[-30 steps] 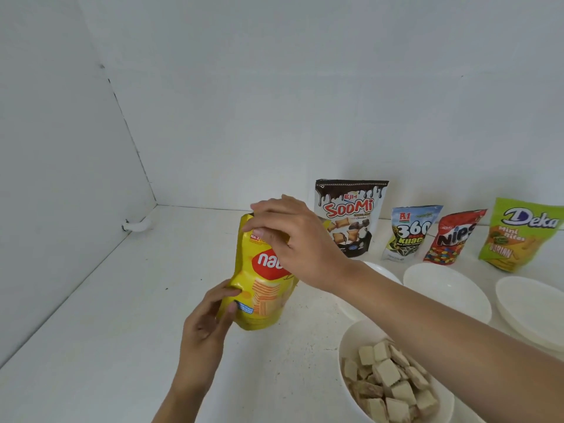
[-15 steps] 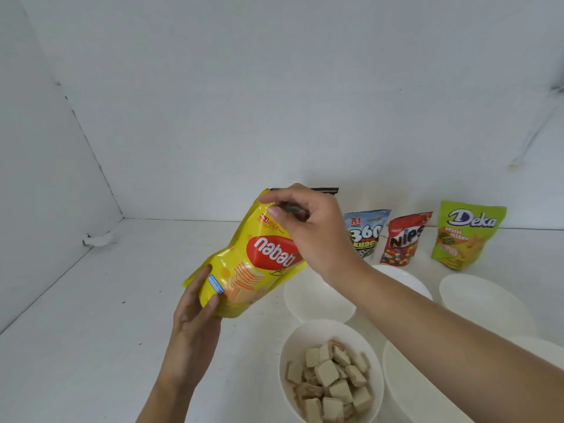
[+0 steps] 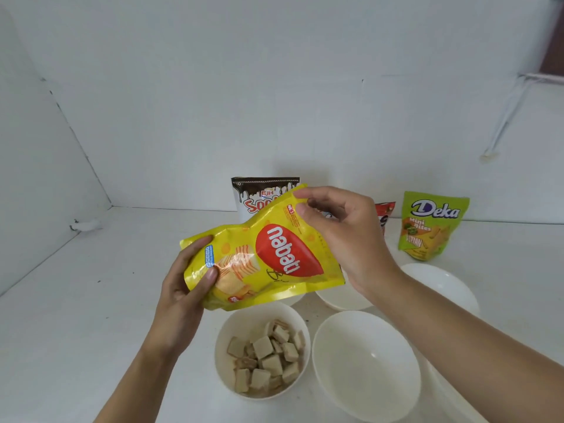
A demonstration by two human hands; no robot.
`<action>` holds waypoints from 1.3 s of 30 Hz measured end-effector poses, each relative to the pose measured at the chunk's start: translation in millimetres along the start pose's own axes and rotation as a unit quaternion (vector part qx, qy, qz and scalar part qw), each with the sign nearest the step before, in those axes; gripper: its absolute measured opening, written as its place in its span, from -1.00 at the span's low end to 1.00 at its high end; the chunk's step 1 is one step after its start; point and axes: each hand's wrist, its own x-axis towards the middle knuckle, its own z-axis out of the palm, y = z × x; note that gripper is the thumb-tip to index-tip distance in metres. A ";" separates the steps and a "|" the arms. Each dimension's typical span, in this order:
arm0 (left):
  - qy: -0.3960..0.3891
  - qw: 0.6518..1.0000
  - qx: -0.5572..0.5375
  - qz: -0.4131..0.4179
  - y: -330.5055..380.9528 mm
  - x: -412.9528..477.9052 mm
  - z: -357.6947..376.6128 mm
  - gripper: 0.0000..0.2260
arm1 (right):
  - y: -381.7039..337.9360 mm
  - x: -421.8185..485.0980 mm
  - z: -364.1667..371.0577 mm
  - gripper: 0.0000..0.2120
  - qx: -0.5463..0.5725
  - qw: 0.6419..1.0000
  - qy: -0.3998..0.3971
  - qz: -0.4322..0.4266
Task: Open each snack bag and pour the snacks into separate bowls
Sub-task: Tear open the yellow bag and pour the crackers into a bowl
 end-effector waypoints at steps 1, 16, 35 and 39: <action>-0.002 1.000 0.001 -0.001 0.2 -3.0 3.6 -0.60 | 2.0 -4.9 -9.1 -0.82 -0.021 1.000 -0.011 -0.021; -0.026 0.996 0.083 -0.022 -10.1 -36.6 50.1 -0.62 | 54.0 -52.0 -113.6 -0.76 -0.034 0.989 -0.140 0.030; -0.132 0.958 0.252 -0.034 18.7 -20.5 61.6 -0.67 | 78.7 -82.9 -128.6 -0.88 -0.010 0.990 -0.120 0.076; -0.156 0.946 0.281 -0.043 18.6 -19.1 62.2 -0.61 | 85.4 -89.2 -130.4 -0.87 -0.019 0.988 -0.124 0.086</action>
